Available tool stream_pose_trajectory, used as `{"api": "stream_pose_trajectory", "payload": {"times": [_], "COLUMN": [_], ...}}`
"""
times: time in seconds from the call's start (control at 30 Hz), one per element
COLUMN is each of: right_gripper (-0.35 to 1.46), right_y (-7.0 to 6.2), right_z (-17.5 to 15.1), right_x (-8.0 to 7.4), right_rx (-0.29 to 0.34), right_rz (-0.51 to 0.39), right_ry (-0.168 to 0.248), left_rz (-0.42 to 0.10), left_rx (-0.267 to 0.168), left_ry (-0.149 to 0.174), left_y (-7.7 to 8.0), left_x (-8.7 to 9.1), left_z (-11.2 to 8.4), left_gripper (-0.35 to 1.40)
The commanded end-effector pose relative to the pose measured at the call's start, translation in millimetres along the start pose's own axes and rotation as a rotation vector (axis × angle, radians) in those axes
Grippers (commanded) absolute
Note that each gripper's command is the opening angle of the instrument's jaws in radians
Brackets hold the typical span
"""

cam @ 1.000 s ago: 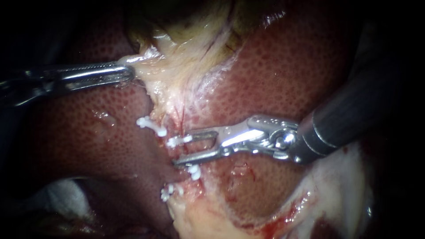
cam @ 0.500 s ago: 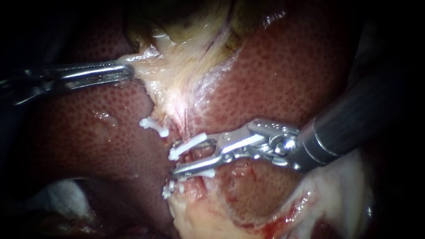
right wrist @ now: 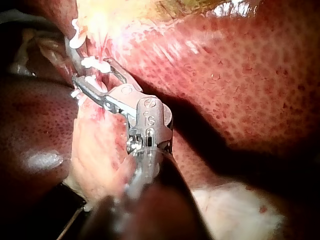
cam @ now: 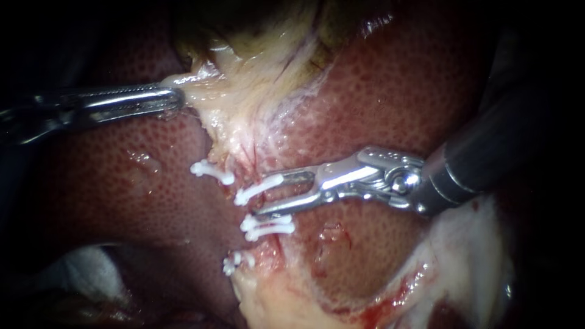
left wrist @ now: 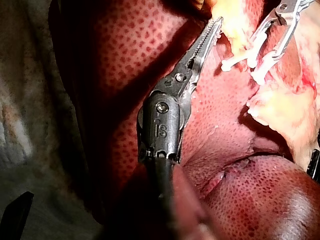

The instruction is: Going back third clip right tube

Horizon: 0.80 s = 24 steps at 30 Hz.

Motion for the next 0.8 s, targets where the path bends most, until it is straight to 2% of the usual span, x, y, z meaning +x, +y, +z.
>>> {"api": "stream_pose_trajectory", "payload": {"times": [0.03,0.3,0.43,0.57,0.8], "right_gripper": [0.49,0.50,0.50,0.50,0.50], "right_y": [0.0,-0.7,-2.2,-4.3,-7.2], "right_z": [-0.3,-4.4,-7.3,-10.1,-12.5], "right_x": [0.1,1.0,1.9,2.8,3.8], "right_rx": [-0.007,-0.032,-0.016,0.001,0.014], "right_rz": [-0.010,-0.082,-0.174,-0.260,-0.321], "right_ry": [0.004,0.011,0.004,-0.003,-0.006], "left_rz": [0.000,0.000,0.000,0.000,0.000], "left_rx": [0.000,0.000,0.000,0.000,0.001], "left_ry": [0.000,0.000,0.000,0.000,0.000], "left_y": [0.0,0.1,0.1,0.1,0.1], "left_x": [0.0,0.1,0.1,0.1,0.0], "left_z": [0.0,-0.1,-0.1,-0.1,-0.1], "left_gripper": [-0.35,-0.35,-0.35,-0.35,-0.35]}}
